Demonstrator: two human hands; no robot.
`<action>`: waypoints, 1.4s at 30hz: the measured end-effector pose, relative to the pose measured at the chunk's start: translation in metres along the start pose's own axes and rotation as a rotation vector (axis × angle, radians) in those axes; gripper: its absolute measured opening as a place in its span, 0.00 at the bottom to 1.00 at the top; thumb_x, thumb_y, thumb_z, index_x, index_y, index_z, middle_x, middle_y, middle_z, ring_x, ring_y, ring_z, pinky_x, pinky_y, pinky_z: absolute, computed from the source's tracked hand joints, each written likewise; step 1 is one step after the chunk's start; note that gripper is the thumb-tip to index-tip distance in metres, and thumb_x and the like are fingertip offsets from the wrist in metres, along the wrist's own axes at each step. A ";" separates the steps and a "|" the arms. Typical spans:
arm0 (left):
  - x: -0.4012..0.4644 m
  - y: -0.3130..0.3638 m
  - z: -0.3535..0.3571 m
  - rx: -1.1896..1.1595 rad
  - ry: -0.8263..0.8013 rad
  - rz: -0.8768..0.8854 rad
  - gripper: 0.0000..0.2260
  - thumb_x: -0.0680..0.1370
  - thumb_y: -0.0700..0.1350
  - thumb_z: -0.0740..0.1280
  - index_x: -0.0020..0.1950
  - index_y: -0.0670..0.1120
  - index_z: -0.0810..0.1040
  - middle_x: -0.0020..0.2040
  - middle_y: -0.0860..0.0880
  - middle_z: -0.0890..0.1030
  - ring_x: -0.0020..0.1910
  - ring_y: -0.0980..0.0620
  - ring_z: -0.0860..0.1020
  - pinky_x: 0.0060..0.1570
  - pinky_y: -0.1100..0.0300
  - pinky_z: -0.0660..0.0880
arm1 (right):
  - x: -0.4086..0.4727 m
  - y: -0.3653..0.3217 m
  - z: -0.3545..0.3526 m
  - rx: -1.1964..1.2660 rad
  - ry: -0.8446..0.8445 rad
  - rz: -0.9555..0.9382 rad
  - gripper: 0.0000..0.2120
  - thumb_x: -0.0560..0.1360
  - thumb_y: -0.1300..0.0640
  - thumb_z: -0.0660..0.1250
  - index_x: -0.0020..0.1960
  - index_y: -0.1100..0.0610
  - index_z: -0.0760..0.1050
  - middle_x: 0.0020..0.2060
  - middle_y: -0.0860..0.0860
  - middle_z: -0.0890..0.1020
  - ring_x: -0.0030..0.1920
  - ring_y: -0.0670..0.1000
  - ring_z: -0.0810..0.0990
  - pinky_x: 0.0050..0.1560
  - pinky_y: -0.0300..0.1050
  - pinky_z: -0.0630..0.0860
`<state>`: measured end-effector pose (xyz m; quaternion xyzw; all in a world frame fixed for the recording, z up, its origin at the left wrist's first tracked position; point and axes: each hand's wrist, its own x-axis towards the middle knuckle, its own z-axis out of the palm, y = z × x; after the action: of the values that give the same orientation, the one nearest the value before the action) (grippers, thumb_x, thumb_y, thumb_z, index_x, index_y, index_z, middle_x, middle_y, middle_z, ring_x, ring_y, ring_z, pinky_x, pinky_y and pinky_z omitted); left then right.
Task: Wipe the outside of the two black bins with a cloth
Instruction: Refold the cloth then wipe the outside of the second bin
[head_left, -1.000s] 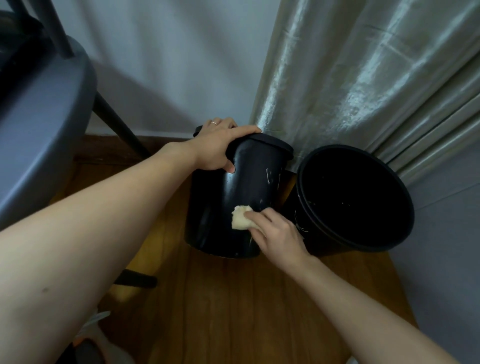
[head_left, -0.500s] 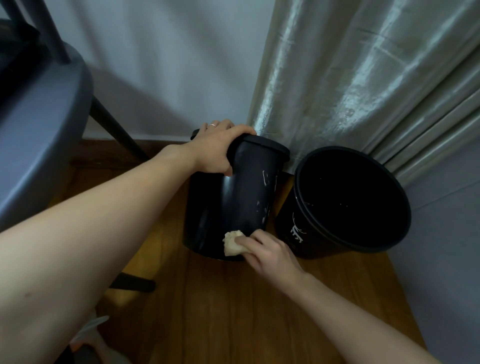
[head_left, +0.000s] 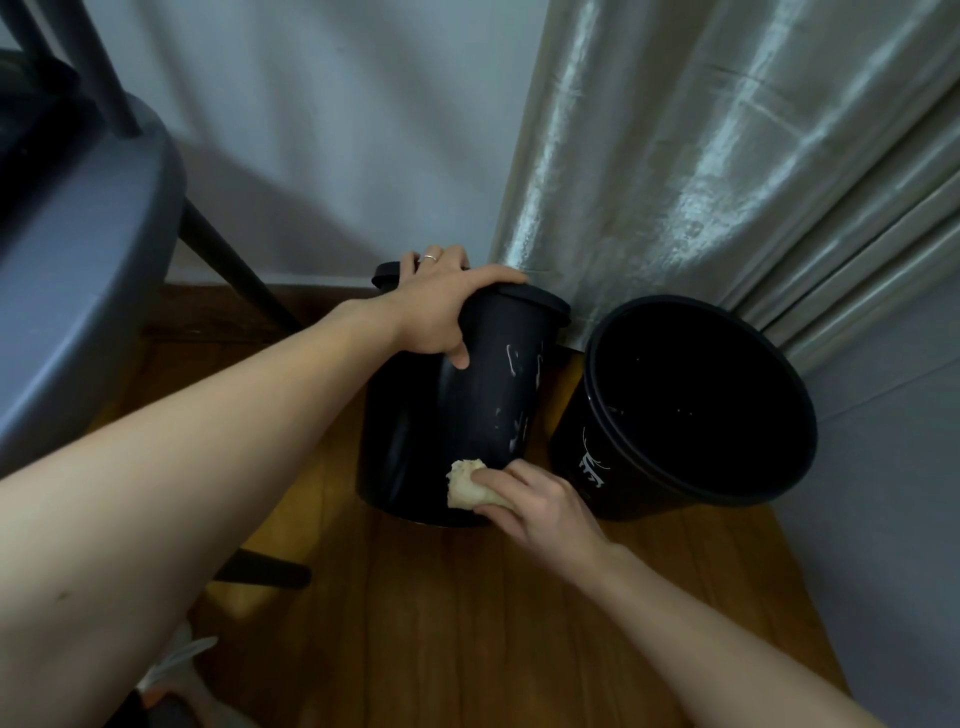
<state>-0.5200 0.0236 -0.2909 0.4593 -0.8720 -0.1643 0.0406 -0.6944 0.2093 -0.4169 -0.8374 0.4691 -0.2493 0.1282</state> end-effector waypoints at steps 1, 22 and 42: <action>-0.001 -0.002 -0.001 -0.024 0.005 -0.002 0.46 0.61 0.48 0.81 0.71 0.69 0.60 0.53 0.50 0.63 0.55 0.49 0.60 0.65 0.47 0.56 | -0.001 0.000 -0.001 -0.003 0.000 -0.002 0.14 0.78 0.50 0.66 0.61 0.54 0.74 0.43 0.51 0.76 0.42 0.48 0.77 0.40 0.44 0.79; -0.004 -0.011 0.000 -0.027 0.026 0.026 0.45 0.62 0.46 0.80 0.72 0.63 0.60 0.58 0.52 0.68 0.62 0.44 0.65 0.67 0.45 0.56 | 0.055 0.008 -0.023 -0.052 0.198 0.085 0.15 0.75 0.55 0.71 0.60 0.58 0.78 0.43 0.54 0.78 0.39 0.54 0.78 0.36 0.53 0.80; -0.003 -0.012 0.002 0.012 0.025 0.033 0.46 0.63 0.49 0.80 0.75 0.60 0.59 0.61 0.48 0.69 0.63 0.43 0.65 0.69 0.45 0.55 | 0.074 0.020 -0.040 -0.140 0.203 0.032 0.16 0.77 0.50 0.65 0.60 0.57 0.79 0.41 0.54 0.76 0.38 0.55 0.77 0.33 0.53 0.79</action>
<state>-0.5095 0.0206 -0.2961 0.4471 -0.8799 -0.1526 0.0512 -0.6976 0.1367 -0.3700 -0.8072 0.5094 -0.2972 0.0254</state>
